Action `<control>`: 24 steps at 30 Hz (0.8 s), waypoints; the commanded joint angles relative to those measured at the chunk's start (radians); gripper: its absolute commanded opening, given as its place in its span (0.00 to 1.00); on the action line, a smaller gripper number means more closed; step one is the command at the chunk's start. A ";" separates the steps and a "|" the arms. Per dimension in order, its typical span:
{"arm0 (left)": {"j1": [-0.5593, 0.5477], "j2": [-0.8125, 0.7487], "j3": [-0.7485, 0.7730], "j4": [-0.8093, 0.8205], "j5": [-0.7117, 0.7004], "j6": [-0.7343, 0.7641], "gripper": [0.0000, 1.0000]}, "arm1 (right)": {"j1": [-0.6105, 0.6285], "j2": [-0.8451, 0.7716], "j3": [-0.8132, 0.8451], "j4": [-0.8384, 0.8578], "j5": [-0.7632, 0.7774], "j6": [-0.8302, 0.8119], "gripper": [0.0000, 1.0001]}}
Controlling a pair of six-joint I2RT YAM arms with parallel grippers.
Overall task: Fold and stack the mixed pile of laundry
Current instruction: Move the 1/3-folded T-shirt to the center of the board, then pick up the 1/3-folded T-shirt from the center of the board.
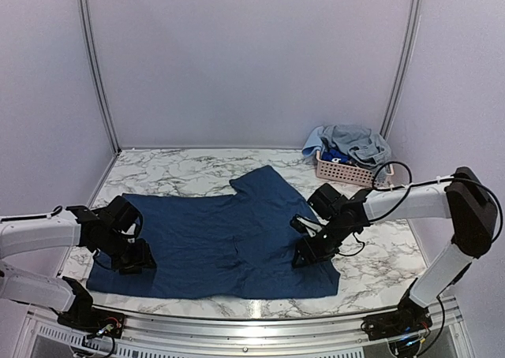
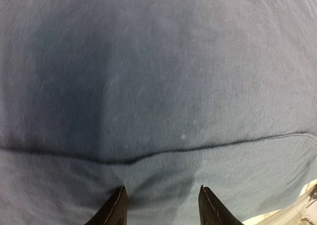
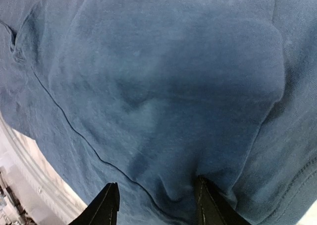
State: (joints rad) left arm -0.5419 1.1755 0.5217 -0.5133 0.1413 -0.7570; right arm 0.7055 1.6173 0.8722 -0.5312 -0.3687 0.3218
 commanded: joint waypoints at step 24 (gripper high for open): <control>0.577 0.546 0.817 -0.096 0.018 0.328 0.81 | -0.308 0.544 0.967 -0.199 0.191 -0.162 0.51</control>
State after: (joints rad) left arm -0.0097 1.6512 1.2629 -0.6231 0.1196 -0.5014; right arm 0.4030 2.0628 1.6913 -0.7280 -0.2379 0.1879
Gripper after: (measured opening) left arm 0.838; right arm 0.525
